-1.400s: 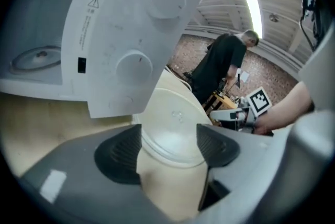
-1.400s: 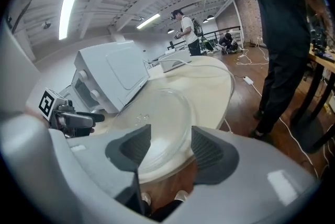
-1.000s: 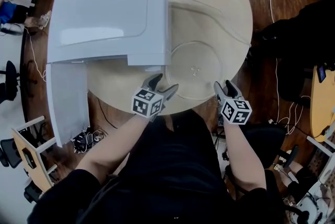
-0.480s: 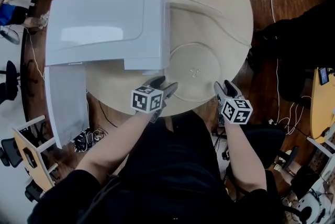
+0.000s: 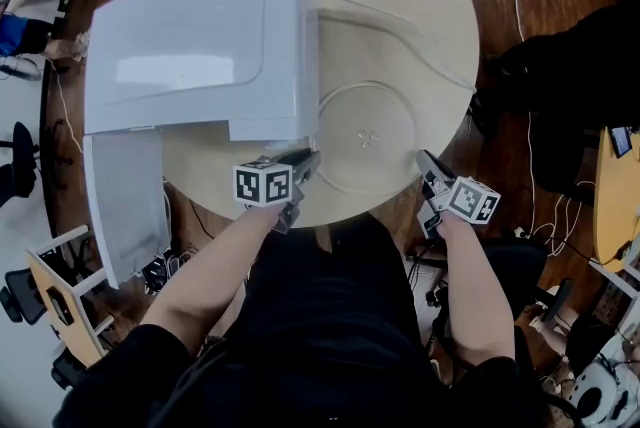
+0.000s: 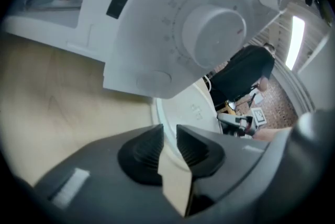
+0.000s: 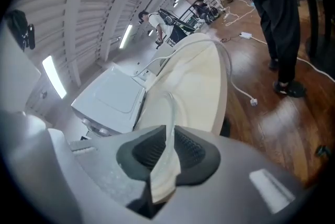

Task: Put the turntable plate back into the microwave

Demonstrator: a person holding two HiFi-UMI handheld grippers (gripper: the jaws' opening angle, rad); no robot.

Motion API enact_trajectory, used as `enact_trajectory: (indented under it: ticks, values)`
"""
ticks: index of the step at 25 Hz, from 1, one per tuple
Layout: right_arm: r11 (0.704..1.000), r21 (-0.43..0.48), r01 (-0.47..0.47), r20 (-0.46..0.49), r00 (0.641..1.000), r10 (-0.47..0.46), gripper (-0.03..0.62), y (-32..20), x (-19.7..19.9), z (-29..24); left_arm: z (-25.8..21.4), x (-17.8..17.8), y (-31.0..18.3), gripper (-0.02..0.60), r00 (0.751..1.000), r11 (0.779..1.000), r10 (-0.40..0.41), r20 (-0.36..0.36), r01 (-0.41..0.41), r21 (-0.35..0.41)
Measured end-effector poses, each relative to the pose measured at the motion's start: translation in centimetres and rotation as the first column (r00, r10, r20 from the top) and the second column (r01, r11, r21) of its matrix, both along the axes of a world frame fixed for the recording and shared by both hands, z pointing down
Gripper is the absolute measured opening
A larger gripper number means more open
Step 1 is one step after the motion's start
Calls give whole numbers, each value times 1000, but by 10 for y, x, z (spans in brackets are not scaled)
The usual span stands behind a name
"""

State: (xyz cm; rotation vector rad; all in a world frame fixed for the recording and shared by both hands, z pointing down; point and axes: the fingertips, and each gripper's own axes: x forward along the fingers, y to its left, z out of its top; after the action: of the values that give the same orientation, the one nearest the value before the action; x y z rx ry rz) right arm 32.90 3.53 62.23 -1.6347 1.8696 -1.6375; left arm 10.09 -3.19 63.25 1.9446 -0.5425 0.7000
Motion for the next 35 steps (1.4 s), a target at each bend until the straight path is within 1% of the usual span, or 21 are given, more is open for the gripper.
enact_trajectory:
  ticks: [1,3,4,5,6,8,10,11,13,15,17,20,22,26,30,35]
  values:
    - [1000,-11,-6,48,999,7,51,-3,-2,-2,0,-1,-1,80,1000,1000,-6,-9,5,-16]
    - [999,-34,-2,169,986,8,84,-7,-8,-6,0,-4,-3,75,999,998,-30,-29,28,-56]
    - [1000,-20,21,226,974,-16,95,-10,-12,-10,1,-6,-3,71,998,996,-44,-39,41,-77]
    - [999,12,52,273,961,-54,95,-12,-16,-15,1,-8,-4,66,997,994,-55,-47,50,-94]
    - [996,41,82,306,948,-91,95,-12,-20,-17,2,-9,-4,64,997,992,-62,-55,55,-109]
    - [992,55,117,342,931,-129,95,-6,-21,-15,1,-10,-5,61,995,989,-64,-72,54,-136]
    - [993,55,105,378,918,-118,34,0,-21,-10,1,-10,-4,60,995,987,-50,-84,36,-155]
    - [995,56,84,390,915,-99,34,3,-20,-8,1,-9,-2,60,995,987,-38,-87,24,-162]
    - [996,64,54,385,920,-75,34,5,-17,-7,2,-9,2,63,996,985,-20,-92,4,-174]
    - [995,76,71,355,930,-94,34,2,-20,-11,1,-10,3,61,995,984,-15,-97,-3,-180]
    - [993,60,100,307,945,-113,35,4,-25,-12,0,-11,4,60,996,986,-3,-91,-12,-166]
    - [993,23,114,223,968,-116,37,23,-19,-1,1,-11,15,58,996,988,38,-85,-50,-148]
    - [994,34,103,219,970,-108,35,33,-17,-2,-1,-10,24,57,994,987,55,-93,-68,-143]
    - [994,56,94,237,966,-104,38,44,-24,-7,-4,-15,33,58,993,988,60,-99,-73,-136]
    - [995,48,87,212,973,-96,41,62,-24,-7,-8,-13,43,61,990,986,100,-98,-112,-125]
    - [995,70,70,200,976,-83,37,71,-30,-15,-5,-17,56,58,987,981,134,-91,-146,-129]
